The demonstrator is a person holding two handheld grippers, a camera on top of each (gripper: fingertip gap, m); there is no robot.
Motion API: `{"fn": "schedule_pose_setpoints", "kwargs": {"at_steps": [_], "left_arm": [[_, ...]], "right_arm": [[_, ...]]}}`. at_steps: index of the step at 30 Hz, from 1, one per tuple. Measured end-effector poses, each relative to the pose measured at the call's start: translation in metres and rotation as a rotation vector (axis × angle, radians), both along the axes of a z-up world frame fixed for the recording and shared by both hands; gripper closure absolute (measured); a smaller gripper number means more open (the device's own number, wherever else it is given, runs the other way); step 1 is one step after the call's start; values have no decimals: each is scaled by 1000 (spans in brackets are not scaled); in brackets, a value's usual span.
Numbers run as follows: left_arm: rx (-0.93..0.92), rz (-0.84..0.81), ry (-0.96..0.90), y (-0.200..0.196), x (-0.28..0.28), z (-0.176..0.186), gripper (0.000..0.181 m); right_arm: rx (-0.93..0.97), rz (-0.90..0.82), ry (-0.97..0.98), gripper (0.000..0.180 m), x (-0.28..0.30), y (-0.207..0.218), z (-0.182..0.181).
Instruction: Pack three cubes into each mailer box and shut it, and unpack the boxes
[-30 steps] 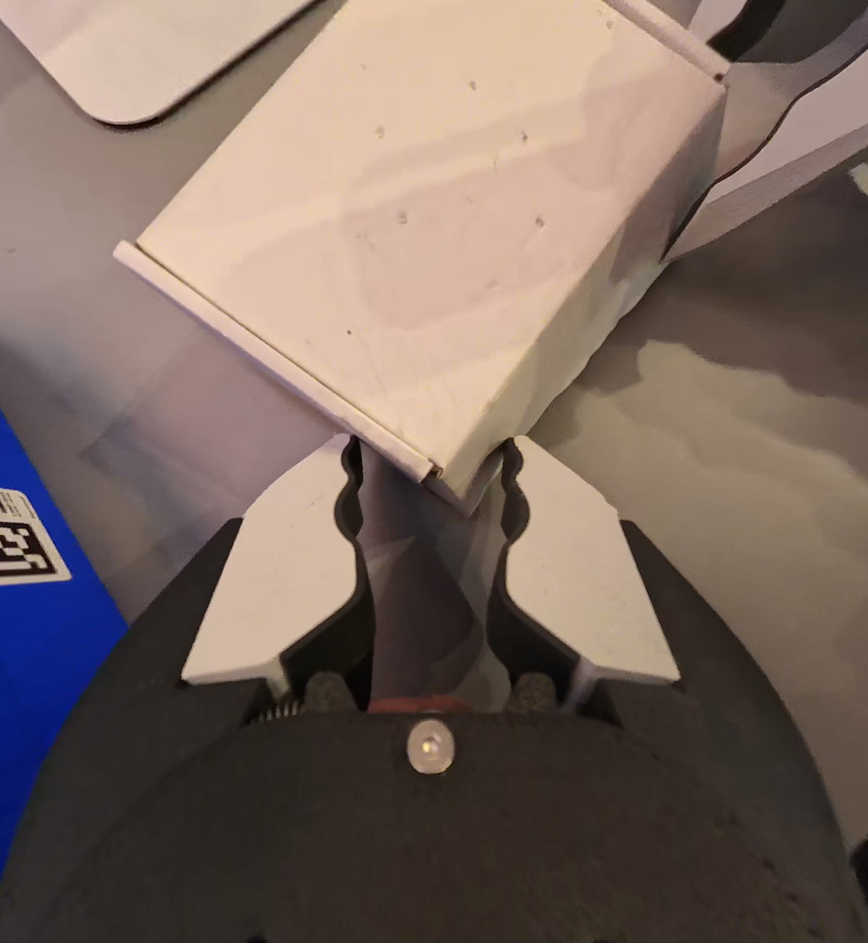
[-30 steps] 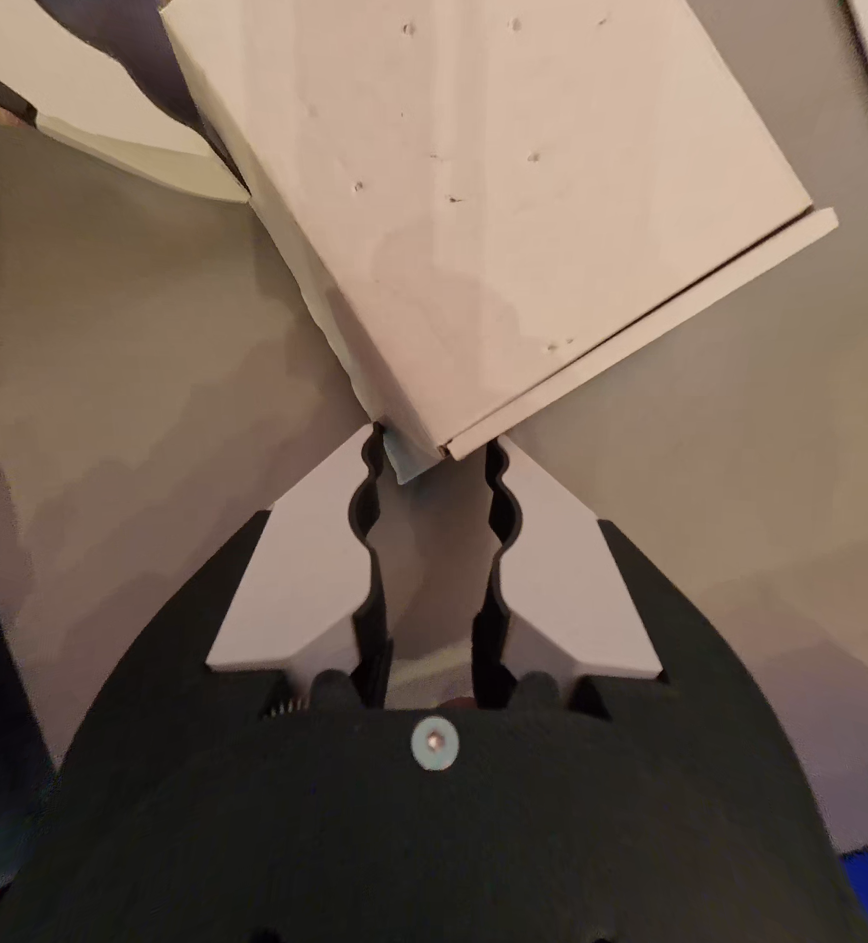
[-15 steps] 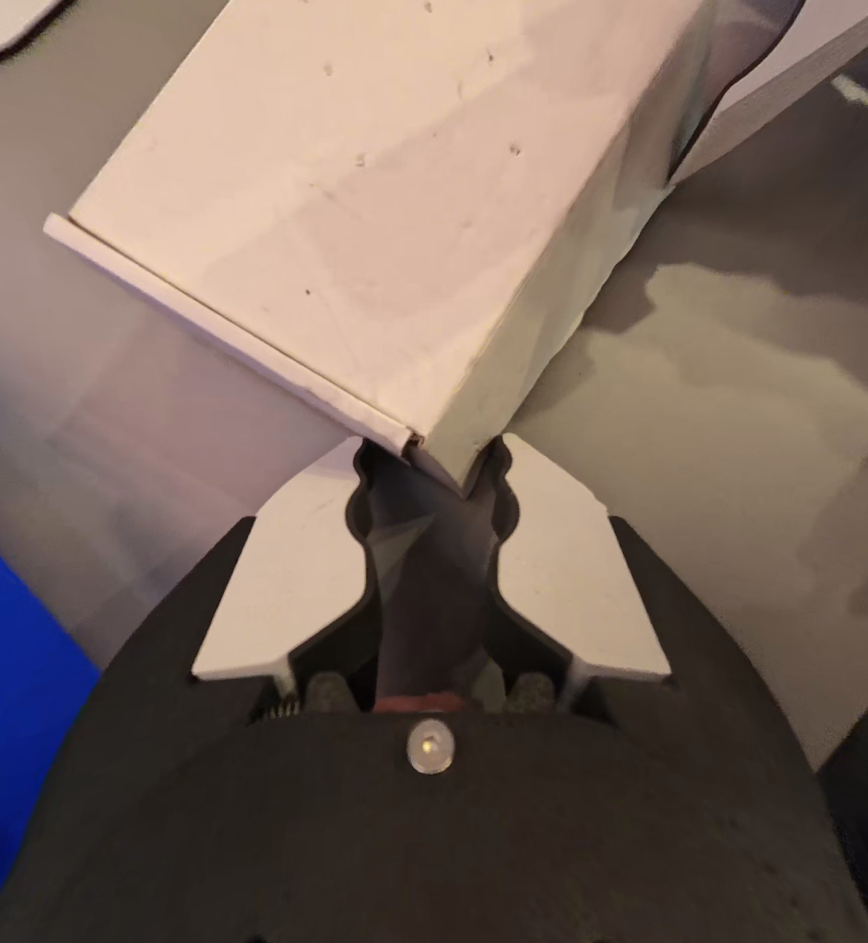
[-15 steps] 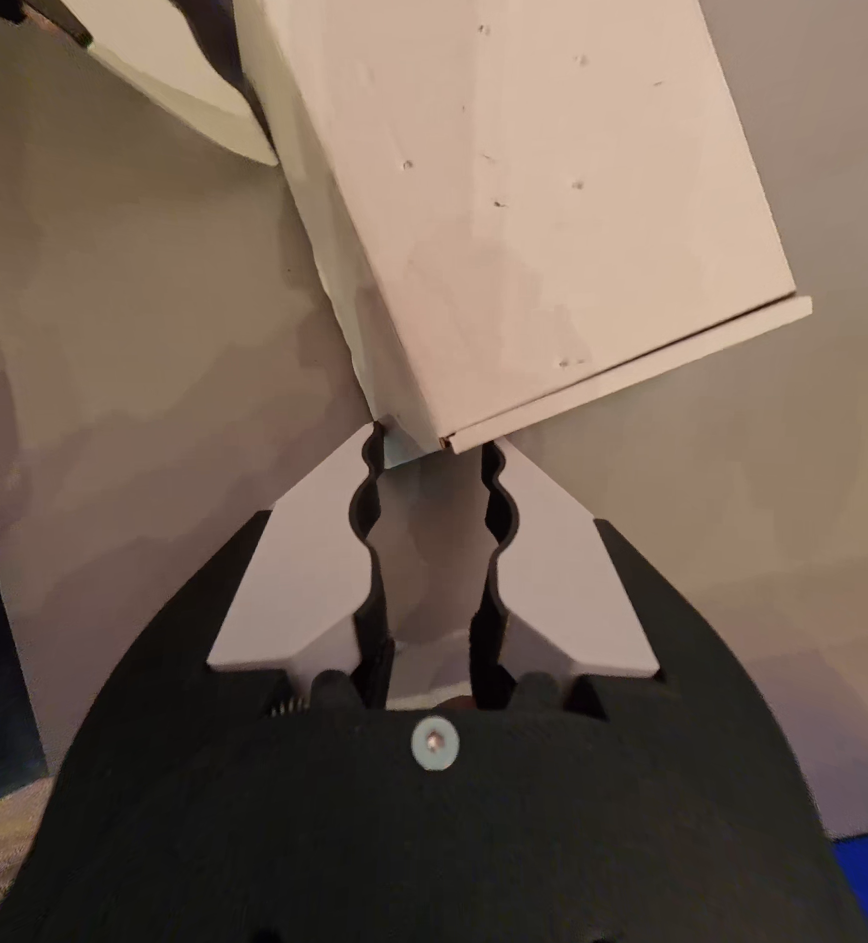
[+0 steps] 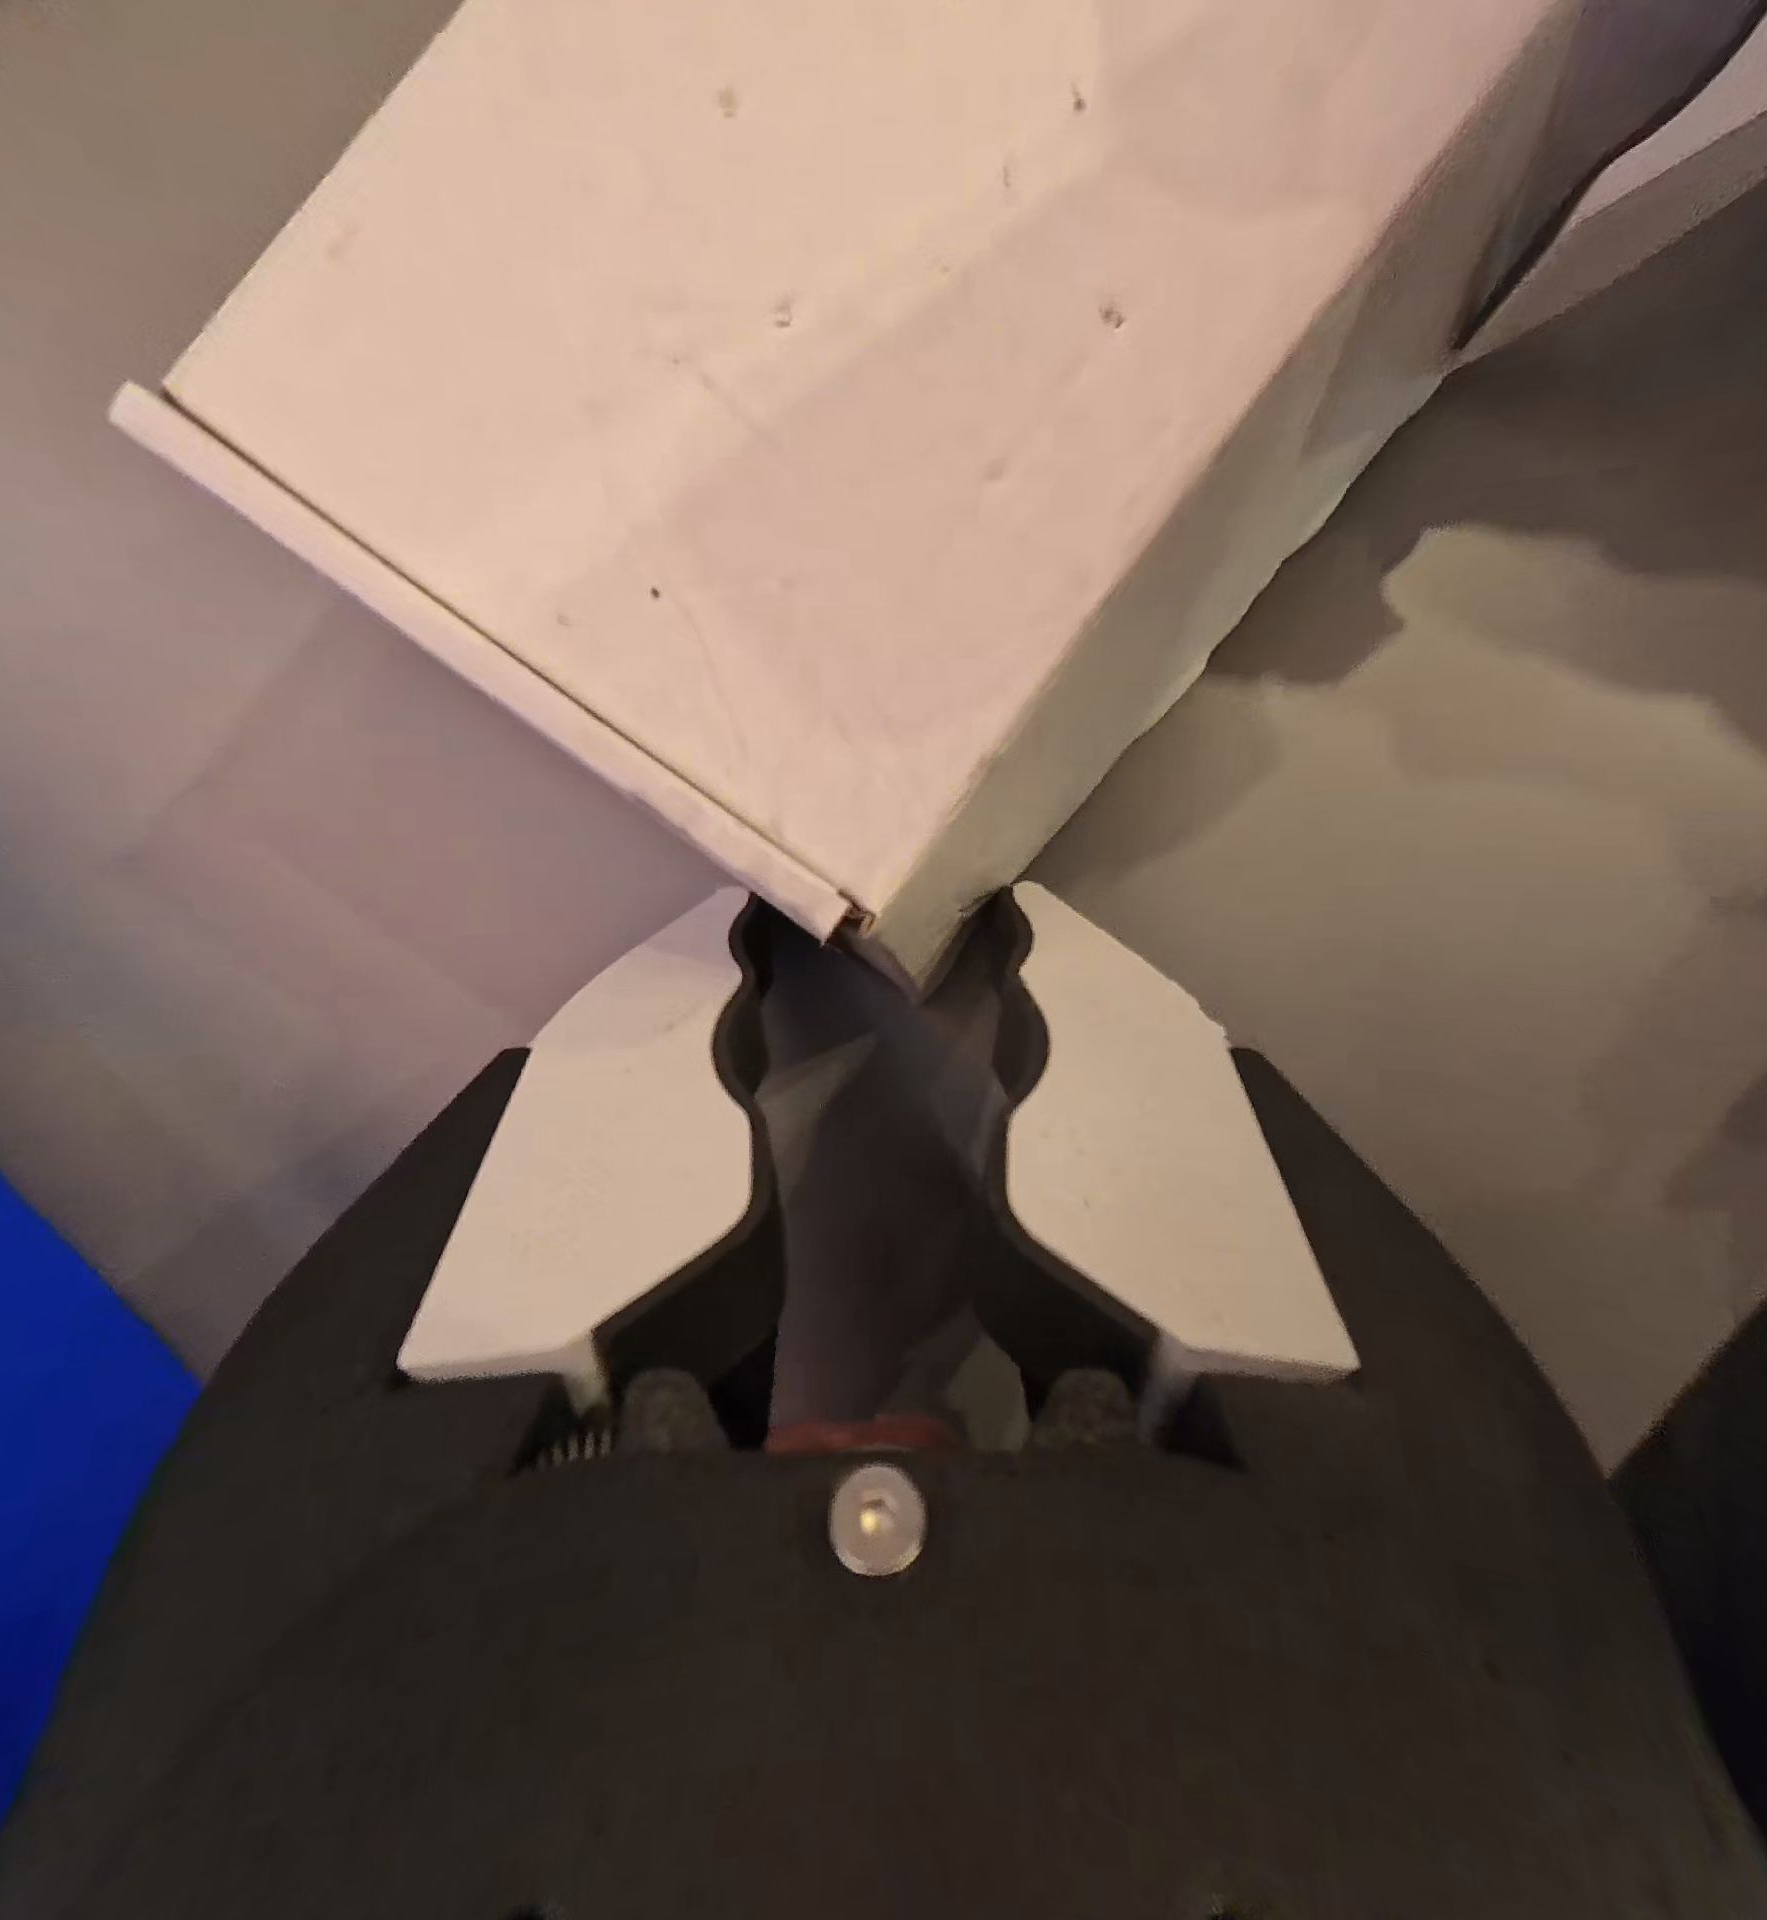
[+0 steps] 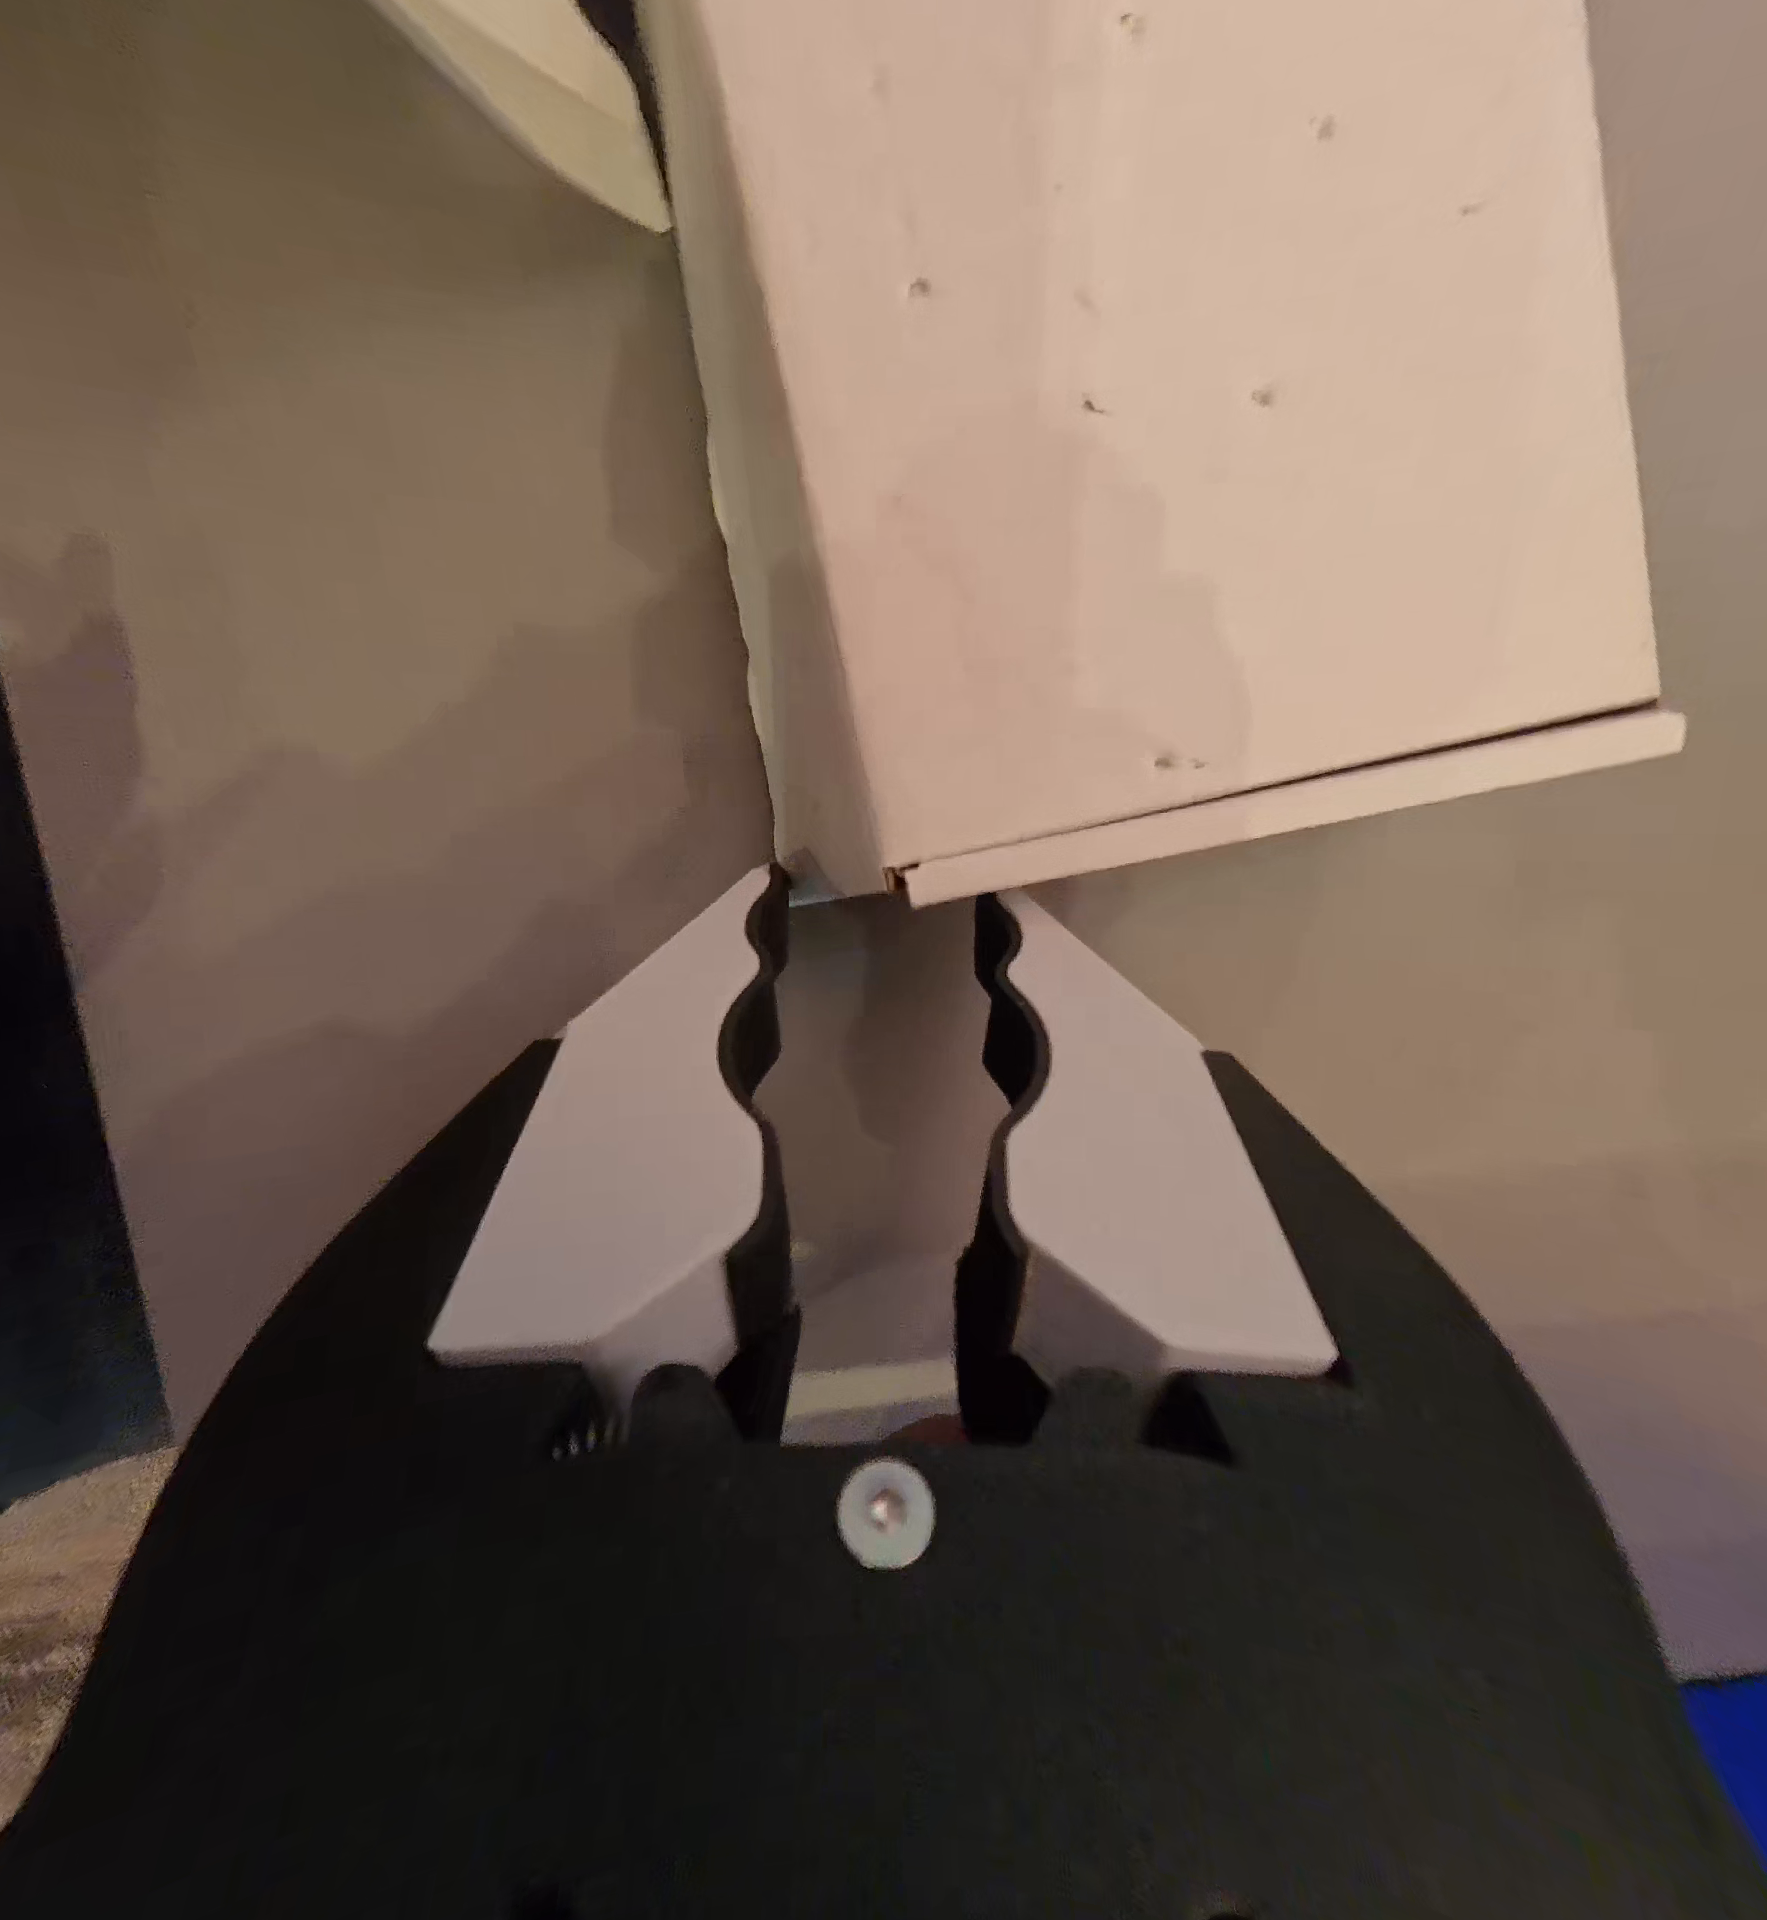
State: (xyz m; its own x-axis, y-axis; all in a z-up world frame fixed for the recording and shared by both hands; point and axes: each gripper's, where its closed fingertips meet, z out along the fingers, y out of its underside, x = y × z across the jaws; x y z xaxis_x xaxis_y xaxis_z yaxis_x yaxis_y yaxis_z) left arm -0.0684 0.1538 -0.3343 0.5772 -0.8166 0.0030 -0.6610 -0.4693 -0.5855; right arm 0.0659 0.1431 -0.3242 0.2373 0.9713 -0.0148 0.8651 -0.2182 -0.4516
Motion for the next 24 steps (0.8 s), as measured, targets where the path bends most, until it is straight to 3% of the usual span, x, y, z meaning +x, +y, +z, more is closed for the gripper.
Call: {"fn": "schedule_pose_setpoints", "kwargs": {"at_steps": [3,8,9,11,15,18,24], "left_arm": [[-27,-26,-24,-10,0,1,138],[-30,-9,-32,-6,0,1,130],[-32,-15,-30,-5,1,1,128],[-18,-32,-23,-3,4,1,132],[15,-34,-9,4,5,0,134],[16,-44,24,6,5,0,138],[46,-18,24,13,4,-1,139]], "right_arm": [[31,10,-25,143,5,-3,1],[59,-21,-50,112,10,12,-2],[59,-7,-47,112,8,14,-3],[50,36,-21,132,2,14,-5],[59,87,-65,139,5,17,-7],[42,97,-91,154,5,19,-9],[62,73,-85,155,5,21,-9]]}}
